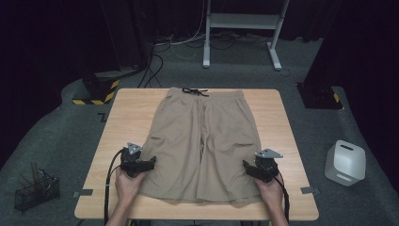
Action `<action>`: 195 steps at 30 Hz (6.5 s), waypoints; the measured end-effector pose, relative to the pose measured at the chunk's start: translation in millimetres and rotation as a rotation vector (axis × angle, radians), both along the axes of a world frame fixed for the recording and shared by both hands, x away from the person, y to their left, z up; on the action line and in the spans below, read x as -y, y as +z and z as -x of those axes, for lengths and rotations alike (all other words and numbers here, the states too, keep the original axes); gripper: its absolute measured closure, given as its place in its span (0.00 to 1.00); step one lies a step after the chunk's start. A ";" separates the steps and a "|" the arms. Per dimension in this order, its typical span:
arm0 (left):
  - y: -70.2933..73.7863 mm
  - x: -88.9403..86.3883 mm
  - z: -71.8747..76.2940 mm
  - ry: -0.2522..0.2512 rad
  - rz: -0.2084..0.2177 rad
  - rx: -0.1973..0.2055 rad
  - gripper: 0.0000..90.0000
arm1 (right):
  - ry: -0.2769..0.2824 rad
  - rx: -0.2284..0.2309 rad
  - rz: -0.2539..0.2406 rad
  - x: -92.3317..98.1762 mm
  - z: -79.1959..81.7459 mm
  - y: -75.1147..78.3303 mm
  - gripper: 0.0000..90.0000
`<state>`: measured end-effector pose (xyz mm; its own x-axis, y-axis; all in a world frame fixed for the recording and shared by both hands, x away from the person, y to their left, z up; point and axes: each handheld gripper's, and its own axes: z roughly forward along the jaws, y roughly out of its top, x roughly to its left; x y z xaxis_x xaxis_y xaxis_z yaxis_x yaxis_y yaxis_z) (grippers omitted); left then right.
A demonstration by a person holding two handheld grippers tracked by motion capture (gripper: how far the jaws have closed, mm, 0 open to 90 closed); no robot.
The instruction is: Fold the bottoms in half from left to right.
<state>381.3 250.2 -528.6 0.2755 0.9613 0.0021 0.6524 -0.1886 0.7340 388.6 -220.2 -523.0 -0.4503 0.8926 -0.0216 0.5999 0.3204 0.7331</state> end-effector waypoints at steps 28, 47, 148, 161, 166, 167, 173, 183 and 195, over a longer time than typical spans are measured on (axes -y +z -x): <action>12.7 8.4 -9.1 -0.081 0.083 -0.046 0.31 | -0.060 0.002 -0.083 4.6 -0.9 10.3 0.38; 15.3 47.8 -40.6 -0.146 0.068 -0.023 0.33 | -0.068 -0.028 -0.073 -34.5 -39.3 18.4 0.40; 2.0 61.9 -25.1 -0.129 -0.003 0.033 0.35 | -0.036 -0.001 0.012 -61.9 -25.9 0.4 0.44; 1.8 57.0 37.2 -0.158 0.066 0.025 0.34 | 0.012 -0.001 0.010 -51.0 43.4 0.2 0.44; 2.9 54.4 49.3 -0.184 0.069 0.014 0.35 | 0.024 -0.017 0.015 -49.7 52.1 2.0 0.45; 4.7 52.8 48.4 -0.191 0.078 -0.002 0.35 | 0.030 -0.022 0.017 -49.7 52.8 2.5 0.45; 17.4 49.2 32.7 -0.191 0.047 -0.014 0.36 | -0.009 0.025 -0.064 -46.3 31.0 11.1 0.39; 36.6 25.9 -12.5 -0.099 0.065 0.029 0.39 | 0.003 0.011 0.013 -52.0 15.2 -0.2 0.45; 19.9 10.6 -65.2 -0.033 0.066 -0.040 0.48 | 0.002 0.010 0.014 -52.2 15.5 -0.3 0.44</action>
<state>446.5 239.7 -508.8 0.3059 0.9493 -0.0721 0.6755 -0.1630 0.7191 373.1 -168.0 -523.2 -0.4520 0.8912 -0.0387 0.5917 0.3321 0.7346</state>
